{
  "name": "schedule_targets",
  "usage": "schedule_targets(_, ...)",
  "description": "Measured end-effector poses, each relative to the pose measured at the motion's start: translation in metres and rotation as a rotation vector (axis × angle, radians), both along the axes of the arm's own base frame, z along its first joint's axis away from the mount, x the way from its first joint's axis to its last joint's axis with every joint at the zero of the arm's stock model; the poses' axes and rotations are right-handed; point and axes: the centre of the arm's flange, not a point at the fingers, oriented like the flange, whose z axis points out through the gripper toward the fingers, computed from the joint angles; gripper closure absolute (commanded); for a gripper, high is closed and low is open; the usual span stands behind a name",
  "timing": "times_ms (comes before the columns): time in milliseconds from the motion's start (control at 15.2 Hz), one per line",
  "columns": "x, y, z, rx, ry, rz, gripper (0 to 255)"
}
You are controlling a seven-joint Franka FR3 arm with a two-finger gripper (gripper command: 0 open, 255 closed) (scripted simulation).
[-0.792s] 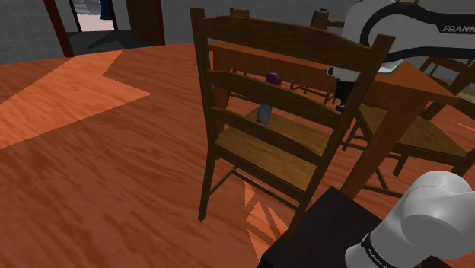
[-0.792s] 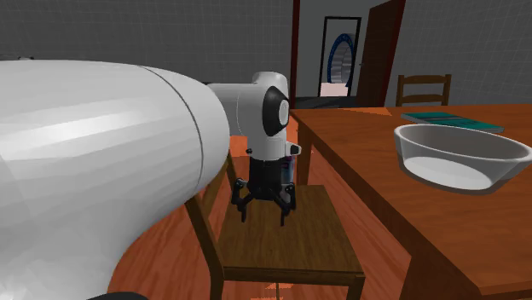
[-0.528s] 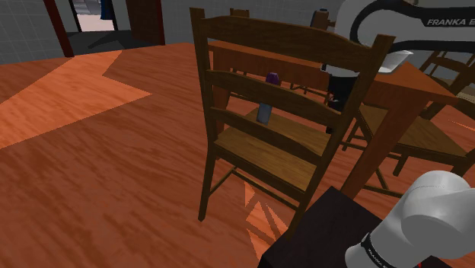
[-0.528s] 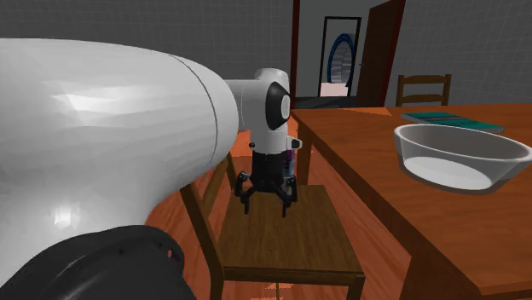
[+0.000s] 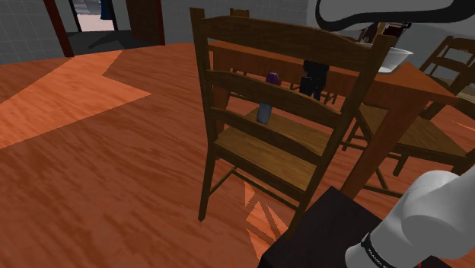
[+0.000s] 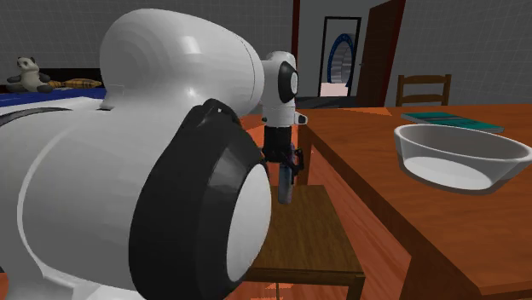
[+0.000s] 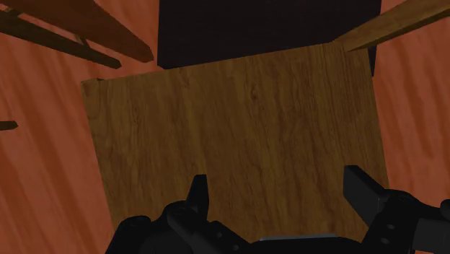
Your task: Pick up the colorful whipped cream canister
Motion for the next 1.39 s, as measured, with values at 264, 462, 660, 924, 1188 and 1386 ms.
schedule_targets(264,0.046,0.0,0.019,-0.006,-0.01,-0.001,0)
schedule_targets(462,0.085,-0.002,0.029,-0.01,-0.018,-0.002,0)
schedule_targets(660,0.121,0.0,0.044,-0.014,-0.026,-0.002,0)
schedule_targets(924,0.164,0.0,0.061,-0.019,-0.036,-0.003,0)
schedule_targets(1188,0.172,0.0,0.049,-0.02,-0.038,-0.003,0)
schedule_targets(1386,0.174,0.0,0.034,-0.02,-0.038,-0.003,0)
